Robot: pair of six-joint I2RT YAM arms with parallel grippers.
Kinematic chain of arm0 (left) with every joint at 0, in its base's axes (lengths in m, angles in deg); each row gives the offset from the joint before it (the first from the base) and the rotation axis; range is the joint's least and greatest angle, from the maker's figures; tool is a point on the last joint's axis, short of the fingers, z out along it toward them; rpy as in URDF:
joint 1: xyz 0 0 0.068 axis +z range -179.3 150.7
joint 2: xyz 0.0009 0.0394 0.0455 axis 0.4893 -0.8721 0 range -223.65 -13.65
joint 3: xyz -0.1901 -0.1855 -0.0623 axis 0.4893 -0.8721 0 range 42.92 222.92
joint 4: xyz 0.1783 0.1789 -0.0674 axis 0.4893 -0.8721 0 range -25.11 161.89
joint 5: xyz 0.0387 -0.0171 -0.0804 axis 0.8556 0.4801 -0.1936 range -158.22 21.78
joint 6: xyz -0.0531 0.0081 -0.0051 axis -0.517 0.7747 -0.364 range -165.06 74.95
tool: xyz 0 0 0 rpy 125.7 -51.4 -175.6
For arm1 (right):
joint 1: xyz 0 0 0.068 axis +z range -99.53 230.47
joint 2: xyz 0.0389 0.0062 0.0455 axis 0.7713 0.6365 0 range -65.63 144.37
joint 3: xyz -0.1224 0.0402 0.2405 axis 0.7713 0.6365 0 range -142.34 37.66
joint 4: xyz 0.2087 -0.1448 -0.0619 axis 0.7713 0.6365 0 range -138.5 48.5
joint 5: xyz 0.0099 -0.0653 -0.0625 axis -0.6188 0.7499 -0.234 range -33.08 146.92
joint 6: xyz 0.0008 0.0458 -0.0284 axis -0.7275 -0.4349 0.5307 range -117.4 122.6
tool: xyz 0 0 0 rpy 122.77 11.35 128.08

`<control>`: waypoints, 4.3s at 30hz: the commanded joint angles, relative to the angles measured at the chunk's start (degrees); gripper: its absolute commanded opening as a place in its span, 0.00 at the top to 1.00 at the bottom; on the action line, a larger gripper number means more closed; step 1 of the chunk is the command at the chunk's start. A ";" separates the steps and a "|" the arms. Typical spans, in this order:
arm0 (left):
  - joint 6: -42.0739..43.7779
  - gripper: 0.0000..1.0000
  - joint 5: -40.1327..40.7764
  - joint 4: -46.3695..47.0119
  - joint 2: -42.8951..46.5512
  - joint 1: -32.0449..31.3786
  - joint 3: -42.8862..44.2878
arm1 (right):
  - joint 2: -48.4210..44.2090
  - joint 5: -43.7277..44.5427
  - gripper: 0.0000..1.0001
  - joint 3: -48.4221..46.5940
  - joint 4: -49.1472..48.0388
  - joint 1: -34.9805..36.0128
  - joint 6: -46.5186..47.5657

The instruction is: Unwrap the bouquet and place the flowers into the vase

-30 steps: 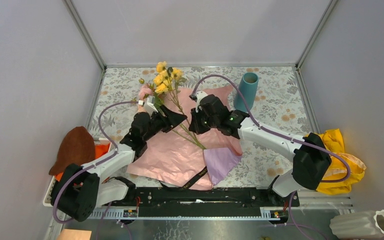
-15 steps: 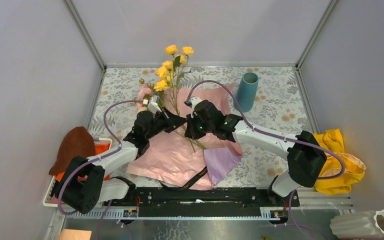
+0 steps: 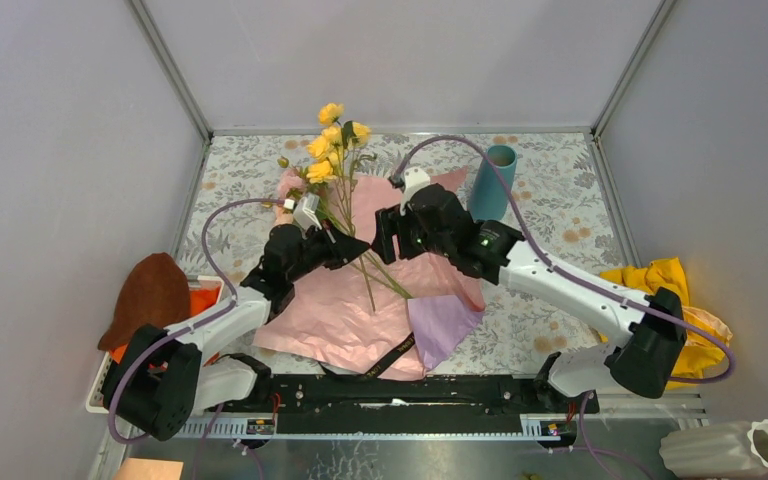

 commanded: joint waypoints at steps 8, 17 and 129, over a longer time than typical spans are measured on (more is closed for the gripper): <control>6.82 1.00 -5.70 -0.32 7.03 -2.04 -1.30 | 9.10 3.12 0.28 -18.20 1.86 -2.37 0.87; 9.60 1.00 -5.72 -2.75 9.93 -6.48 0.40 | 22.36 0.03 0.29 -35.28 8.65 -3.84 1.86; 13.32 0.20 10.25 -24.19 20.04 -8.80 3.12 | -12.12 16.97 0.00 -2.80 -30.26 -35.86 7.54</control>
